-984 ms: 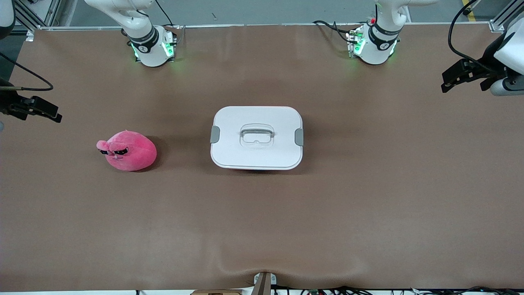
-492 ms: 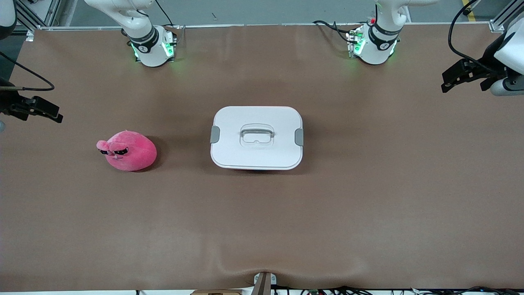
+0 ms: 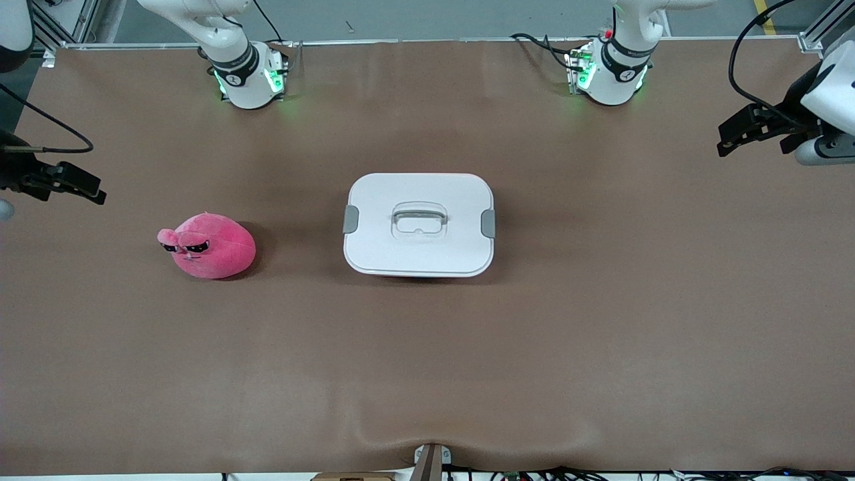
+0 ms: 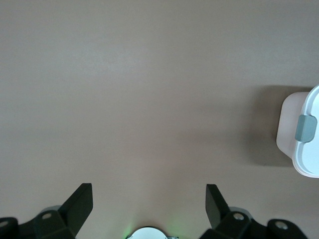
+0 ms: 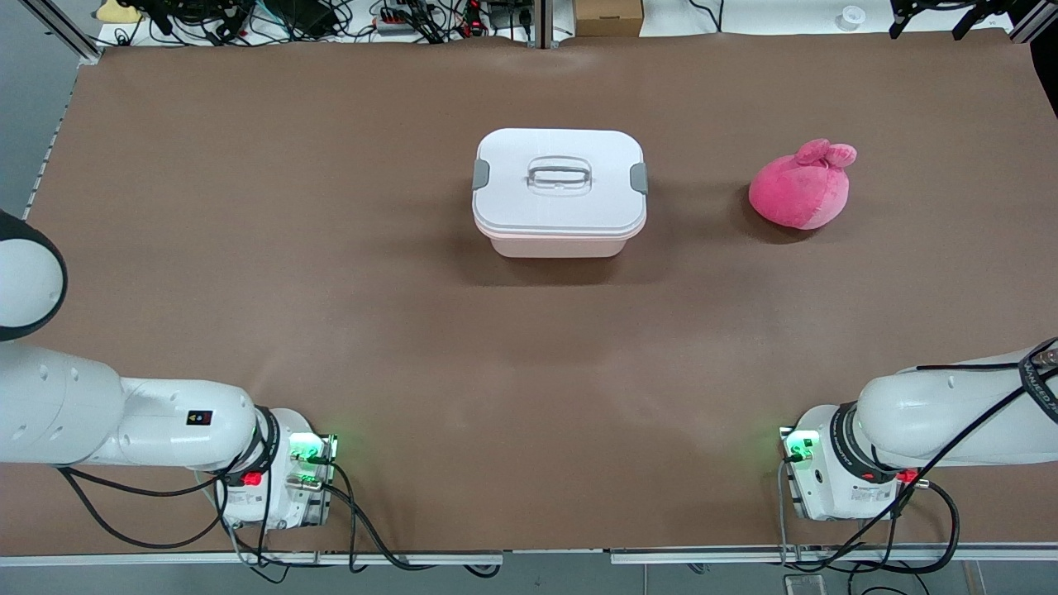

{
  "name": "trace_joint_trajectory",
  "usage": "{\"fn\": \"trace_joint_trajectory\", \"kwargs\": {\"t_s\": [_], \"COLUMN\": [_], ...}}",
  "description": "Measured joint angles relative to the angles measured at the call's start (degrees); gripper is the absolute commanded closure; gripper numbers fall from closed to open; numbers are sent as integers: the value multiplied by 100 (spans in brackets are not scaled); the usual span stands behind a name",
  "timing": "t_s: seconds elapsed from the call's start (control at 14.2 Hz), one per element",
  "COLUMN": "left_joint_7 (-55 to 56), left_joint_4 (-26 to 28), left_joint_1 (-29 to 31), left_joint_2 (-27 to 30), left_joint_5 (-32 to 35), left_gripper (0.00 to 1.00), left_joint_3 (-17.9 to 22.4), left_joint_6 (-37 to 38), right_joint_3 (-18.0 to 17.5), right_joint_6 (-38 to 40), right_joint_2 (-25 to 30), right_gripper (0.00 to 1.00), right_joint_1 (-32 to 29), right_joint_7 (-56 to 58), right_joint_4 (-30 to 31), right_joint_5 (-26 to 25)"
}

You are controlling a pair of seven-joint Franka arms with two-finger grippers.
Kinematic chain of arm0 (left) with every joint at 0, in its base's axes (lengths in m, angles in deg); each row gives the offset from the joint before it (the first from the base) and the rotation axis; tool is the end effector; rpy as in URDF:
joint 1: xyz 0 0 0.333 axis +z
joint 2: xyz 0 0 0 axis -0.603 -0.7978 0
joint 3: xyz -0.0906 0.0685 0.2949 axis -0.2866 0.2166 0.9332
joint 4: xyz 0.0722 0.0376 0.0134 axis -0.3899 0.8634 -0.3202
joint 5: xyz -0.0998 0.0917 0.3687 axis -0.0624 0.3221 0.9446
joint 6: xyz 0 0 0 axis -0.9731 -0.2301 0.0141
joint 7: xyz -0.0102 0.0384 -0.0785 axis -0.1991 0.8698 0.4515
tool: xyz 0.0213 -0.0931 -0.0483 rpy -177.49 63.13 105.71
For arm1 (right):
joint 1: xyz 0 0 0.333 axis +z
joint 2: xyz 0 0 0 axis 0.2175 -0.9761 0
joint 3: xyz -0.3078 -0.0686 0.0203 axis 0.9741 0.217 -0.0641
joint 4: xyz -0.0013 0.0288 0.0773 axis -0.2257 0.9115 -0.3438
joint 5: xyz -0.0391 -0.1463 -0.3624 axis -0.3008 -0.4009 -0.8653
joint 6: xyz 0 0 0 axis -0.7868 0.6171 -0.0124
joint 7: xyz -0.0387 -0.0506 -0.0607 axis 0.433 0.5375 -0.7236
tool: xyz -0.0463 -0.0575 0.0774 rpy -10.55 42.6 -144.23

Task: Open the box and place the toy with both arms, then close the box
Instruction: 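Move the right gripper to the pink plush while the left gripper approaches the box, then grasp the pink plush with the right gripper while the left gripper reaches the lid handle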

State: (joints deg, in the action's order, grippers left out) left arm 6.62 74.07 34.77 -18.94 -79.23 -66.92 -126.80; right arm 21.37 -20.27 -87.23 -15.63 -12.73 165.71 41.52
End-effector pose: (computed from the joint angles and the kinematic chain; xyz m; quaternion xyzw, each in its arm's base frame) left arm 0.5269 -0.0568 0.6474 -0.9995 -0.0073 0.0289 0.0100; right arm 0.5611 -0.0427 0.5832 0.9991 -0.0410 -0.0138 0.0030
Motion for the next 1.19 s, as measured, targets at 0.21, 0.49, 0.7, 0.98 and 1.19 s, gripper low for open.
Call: {"fn": "trace_joint_trajectory", "kwargs": {"t_s": [0.21, 0.49, 0.7, 0.98, 1.19], "left_joint_7": [1, 8, 151, 1588, 3031], "left_joint_4": [2, -90, -376, -521, -531], "left_joint_1": [-18, -210, -325, -763, -1297], "left_joint_2": [-310, -966, -1351, -1456, -1470], "left_joint_5": [-1, -1, -2, -31, -34], "left_gripper": [0, 0, 0, 0, 0], "left_joint_3": [-41, -57, -62, -81, -101], "left_joint_6": [-32, -234, -261, -309, -392], "right_joint_3": [-8, -16, -29, -14, 9], "right_joint_6": [-110, -636, -697, -1244, -1821], "right_joint_2": [-45, -153, -314, -489, -548], "right_gripper": [0, 0, 0, 0, 0], "right_joint_1": [48, 233, 389, 405, 403], "right_joint_7": [7, 8, 8, 307, 404], "right_joint_4": [124, 528, 631, 918, 1412], "right_joint_5": [0, 0, 0, 0, 0]}}
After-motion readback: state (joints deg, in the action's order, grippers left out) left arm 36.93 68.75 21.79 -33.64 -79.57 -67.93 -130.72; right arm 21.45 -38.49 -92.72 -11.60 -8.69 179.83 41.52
